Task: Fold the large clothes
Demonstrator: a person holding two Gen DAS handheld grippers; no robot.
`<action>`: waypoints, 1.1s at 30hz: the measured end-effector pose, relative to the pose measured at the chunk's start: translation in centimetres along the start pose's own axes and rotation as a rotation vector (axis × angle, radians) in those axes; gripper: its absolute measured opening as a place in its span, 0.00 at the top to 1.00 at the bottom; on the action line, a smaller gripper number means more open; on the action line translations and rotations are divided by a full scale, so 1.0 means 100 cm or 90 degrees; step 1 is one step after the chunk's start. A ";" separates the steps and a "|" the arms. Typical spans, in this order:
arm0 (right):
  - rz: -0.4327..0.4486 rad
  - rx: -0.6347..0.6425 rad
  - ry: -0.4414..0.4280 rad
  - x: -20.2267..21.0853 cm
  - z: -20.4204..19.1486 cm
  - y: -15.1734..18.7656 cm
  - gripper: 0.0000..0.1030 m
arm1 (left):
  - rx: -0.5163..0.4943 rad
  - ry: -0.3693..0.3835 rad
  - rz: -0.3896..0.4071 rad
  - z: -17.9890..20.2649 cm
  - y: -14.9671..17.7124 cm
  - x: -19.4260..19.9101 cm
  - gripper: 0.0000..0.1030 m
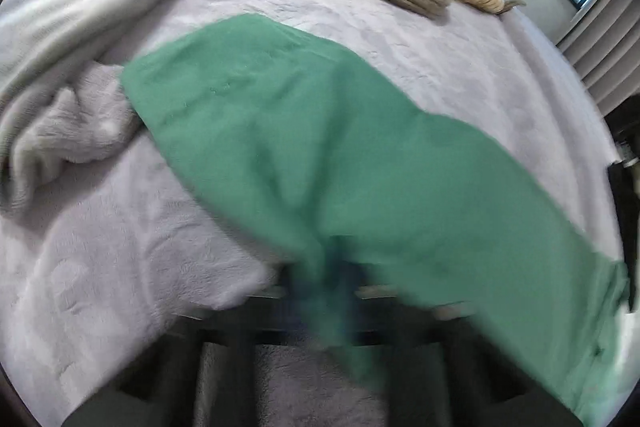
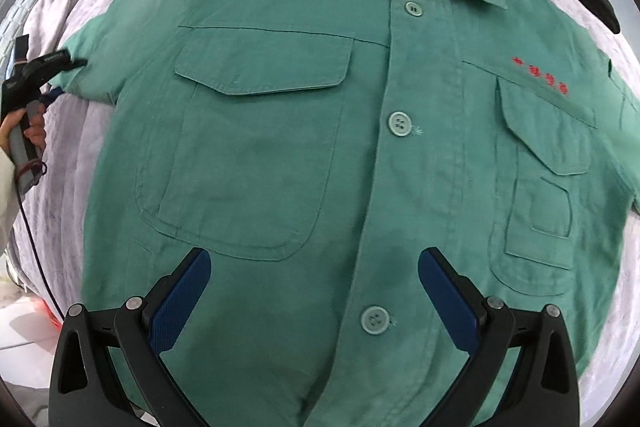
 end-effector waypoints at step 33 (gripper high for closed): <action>0.078 -0.235 0.014 0.056 0.218 0.035 0.10 | -0.572 0.058 -0.065 0.351 0.293 0.031 0.01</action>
Point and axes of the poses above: each gripper's, at about its wrist camera, not at the fingertips, and x roughly against the way its jaws point, z to its right, y to its underside, the point moved 10 cm from there along -x, roughly the way its jaws point, and after that the axes turned 6 degrees about y, right-handed, at the moved point
